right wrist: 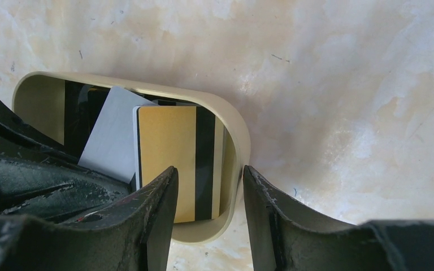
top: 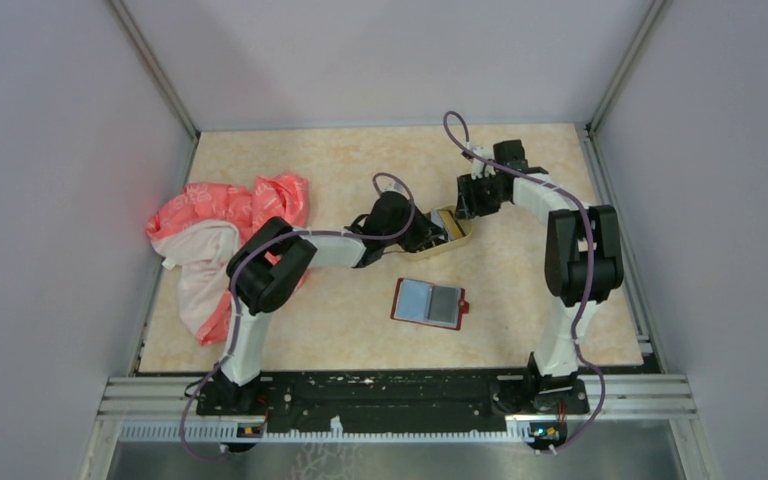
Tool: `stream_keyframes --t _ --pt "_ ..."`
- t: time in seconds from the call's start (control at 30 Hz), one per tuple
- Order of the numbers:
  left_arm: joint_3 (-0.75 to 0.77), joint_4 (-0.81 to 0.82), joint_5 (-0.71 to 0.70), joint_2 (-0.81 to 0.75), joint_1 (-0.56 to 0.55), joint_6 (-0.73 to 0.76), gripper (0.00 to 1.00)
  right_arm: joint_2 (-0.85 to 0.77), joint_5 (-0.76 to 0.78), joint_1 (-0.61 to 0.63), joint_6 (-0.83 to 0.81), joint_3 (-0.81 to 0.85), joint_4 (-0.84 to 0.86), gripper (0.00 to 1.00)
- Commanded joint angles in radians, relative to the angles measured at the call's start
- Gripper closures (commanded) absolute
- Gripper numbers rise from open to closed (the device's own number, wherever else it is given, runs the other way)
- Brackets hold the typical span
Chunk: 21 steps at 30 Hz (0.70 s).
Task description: Put the credit cards into the card holder
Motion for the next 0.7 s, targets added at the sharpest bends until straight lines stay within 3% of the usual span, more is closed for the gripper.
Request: stream_keyframes --t 0.0,0.07,0.67 --pt "-0.015 -0.018 -0.027 -0.029 0.008 0.029 0.94 -0.021 -0.024 -0.003 -0.002 0.03 0.011 0.54" --pt "-0.025 -0.022 -0.034 -0.043 0.008 0.04 1.0 -0.024 -0.026 -0.003 -0.003 0.03 0.012 0.54" --pt "-0.183 -0.084 -0.046 -0.26 0.008 0.215 1.0 -0.13 -0.092 -0.003 -0.093 0.024 -0.014 0.51"
